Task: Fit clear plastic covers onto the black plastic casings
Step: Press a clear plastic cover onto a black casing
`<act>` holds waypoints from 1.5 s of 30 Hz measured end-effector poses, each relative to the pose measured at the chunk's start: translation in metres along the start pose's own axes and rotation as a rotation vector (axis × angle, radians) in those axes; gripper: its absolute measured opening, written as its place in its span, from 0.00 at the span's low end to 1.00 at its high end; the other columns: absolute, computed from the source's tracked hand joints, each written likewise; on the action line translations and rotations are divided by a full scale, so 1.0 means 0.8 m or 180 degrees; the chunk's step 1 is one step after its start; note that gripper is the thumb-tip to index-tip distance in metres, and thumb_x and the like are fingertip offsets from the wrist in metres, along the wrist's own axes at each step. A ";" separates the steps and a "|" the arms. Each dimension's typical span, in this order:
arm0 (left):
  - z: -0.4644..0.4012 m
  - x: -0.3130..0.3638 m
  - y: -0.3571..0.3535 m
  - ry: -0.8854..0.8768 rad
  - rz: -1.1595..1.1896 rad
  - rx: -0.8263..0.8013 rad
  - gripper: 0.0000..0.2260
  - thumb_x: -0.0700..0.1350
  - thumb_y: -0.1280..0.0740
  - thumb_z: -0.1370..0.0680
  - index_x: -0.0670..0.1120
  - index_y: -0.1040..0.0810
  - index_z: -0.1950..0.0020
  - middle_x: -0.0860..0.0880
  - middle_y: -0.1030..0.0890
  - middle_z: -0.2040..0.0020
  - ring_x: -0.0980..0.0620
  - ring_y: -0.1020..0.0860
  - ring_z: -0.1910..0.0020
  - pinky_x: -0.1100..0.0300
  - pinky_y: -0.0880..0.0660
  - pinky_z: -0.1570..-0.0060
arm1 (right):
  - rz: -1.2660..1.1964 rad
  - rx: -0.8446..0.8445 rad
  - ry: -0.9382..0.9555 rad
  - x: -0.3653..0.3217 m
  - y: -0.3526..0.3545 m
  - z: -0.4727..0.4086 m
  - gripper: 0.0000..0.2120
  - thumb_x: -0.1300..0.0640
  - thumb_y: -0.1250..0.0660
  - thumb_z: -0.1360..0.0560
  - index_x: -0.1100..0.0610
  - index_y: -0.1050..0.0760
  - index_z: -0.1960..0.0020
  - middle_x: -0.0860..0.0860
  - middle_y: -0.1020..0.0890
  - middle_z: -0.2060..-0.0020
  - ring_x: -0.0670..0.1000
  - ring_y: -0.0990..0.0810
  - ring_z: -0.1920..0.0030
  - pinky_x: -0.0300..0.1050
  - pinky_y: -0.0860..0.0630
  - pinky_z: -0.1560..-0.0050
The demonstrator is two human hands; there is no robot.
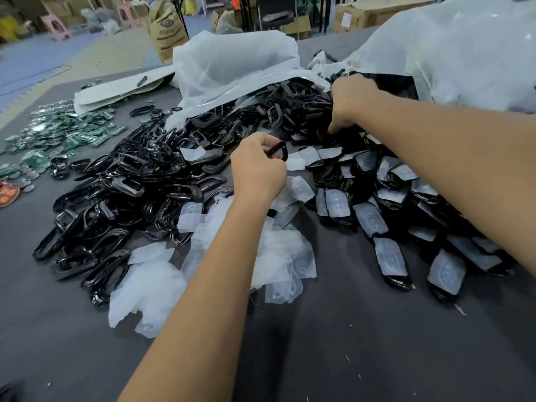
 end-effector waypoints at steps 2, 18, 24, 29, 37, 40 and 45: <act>0.000 0.000 -0.003 0.0015 0.0029 -0.0002 0.13 0.32 0.35 0.24 0.47 0.18 0.47 0.46 0.16 0.50 0.44 0.15 0.52 0.44 0.17 0.49 | -0.0104 0.0224 0.0049 -0.003 0.001 0.002 0.21 0.63 0.20 0.32 0.60 0.34 0.63 0.58 0.27 0.63 0.61 0.23 0.53 0.51 0.28 0.57; 0.006 -0.037 0.061 0.0445 0.0750 0.0672 0.09 0.32 0.32 0.23 0.46 0.18 0.51 0.45 0.15 0.54 0.53 0.14 0.66 0.57 0.18 0.63 | -0.1130 0.0295 0.1227 -0.106 0.016 0.053 0.17 0.57 0.19 0.29 0.59 0.16 0.41 0.53 0.16 0.48 0.55 0.19 0.42 0.45 0.23 0.40; 0.013 -0.040 0.085 0.0429 0.0840 0.0880 0.10 0.30 0.33 0.24 0.44 0.18 0.52 0.45 0.16 0.56 0.52 0.14 0.67 0.51 0.15 0.56 | -0.1453 0.0286 0.1333 -0.128 0.000 0.063 0.07 0.57 0.19 0.29 0.58 0.14 0.54 0.39 0.23 0.69 0.48 0.18 0.57 0.40 0.24 0.50; 0.019 -0.040 0.093 0.0378 0.0725 0.0868 0.08 0.32 0.31 0.25 0.45 0.19 0.54 0.46 0.16 0.61 0.49 0.14 0.67 0.47 0.15 0.54 | -0.1950 0.0402 0.1038 -0.117 -0.008 0.069 0.04 0.57 0.21 0.28 0.49 0.15 0.59 0.39 0.21 0.68 0.42 0.21 0.62 0.39 0.24 0.51; 0.047 -0.016 0.117 -0.0143 0.0279 0.1070 0.08 0.34 0.33 0.21 0.46 0.17 0.50 0.51 0.17 0.65 0.54 0.15 0.70 0.62 0.20 0.67 | -0.4038 0.0890 -0.0173 -0.092 -0.029 0.113 0.03 0.59 0.27 0.22 0.55 0.18 0.55 0.50 0.17 0.62 0.48 0.16 0.64 0.45 0.19 0.58; 0.064 -0.013 0.125 -0.0215 0.0259 0.1127 0.09 0.35 0.35 0.20 0.46 0.16 0.48 0.52 0.16 0.62 0.54 0.15 0.70 0.59 0.18 0.61 | -0.5390 0.0400 -0.0047 -0.109 -0.045 0.152 0.05 0.63 0.34 0.18 0.58 0.24 0.52 0.57 0.15 0.60 0.52 0.15 0.68 0.43 0.21 0.68; 0.095 -0.026 0.127 -0.0296 0.0250 0.1119 0.11 0.36 0.36 0.18 0.44 0.15 0.45 0.49 0.15 0.55 0.55 0.15 0.69 0.63 0.19 0.61 | -0.5891 0.0050 0.0193 -0.128 -0.065 0.204 0.04 0.69 0.34 0.19 0.62 0.23 0.47 0.66 0.15 0.53 0.52 0.14 0.65 0.40 0.19 0.64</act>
Point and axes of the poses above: each hand's wrist, its own z-axis away from the middle knuckle, its own y-axis out of the back of the hand, x = y × z, the point moved 6 cm from there along -z, towards the middle knuckle
